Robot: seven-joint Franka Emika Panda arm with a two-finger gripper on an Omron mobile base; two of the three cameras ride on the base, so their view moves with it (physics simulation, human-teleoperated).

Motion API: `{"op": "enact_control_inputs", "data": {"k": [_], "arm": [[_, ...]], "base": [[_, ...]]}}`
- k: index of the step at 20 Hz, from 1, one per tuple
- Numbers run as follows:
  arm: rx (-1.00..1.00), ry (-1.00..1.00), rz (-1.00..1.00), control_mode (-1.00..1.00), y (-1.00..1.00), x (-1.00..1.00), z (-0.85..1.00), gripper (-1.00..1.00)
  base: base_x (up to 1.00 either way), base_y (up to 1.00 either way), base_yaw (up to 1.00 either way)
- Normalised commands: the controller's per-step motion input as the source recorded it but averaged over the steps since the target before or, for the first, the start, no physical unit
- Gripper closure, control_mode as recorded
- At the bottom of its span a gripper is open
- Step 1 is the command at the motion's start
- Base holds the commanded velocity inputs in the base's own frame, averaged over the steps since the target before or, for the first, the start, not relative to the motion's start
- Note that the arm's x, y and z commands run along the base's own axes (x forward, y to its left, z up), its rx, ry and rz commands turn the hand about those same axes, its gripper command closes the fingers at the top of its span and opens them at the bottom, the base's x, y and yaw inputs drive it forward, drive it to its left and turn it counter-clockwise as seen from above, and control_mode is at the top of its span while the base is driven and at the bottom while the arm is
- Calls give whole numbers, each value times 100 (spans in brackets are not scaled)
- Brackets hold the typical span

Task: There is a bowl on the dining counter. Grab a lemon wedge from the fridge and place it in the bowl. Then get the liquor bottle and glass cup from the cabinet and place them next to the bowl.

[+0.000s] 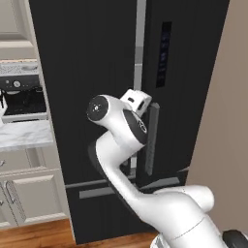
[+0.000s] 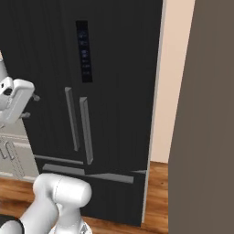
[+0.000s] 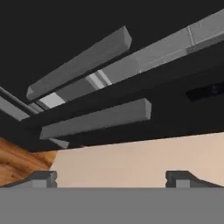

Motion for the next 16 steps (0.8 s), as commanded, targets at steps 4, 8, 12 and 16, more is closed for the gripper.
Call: {"op": "enact_control_inputs", "data": {"k": [4,8,12,16], "arm": [[-21,27,0,-100,0,96,1,-100],[-16,12,0,-100,-7,94,0,-100],[-16,8,0,-100,-11,70,-3,-100],[-15,9,-1,-100,-37,38,-1,-100]], "base": [[0,0,0],[0,0,0],[0,0,0],[0,0,0]]}}
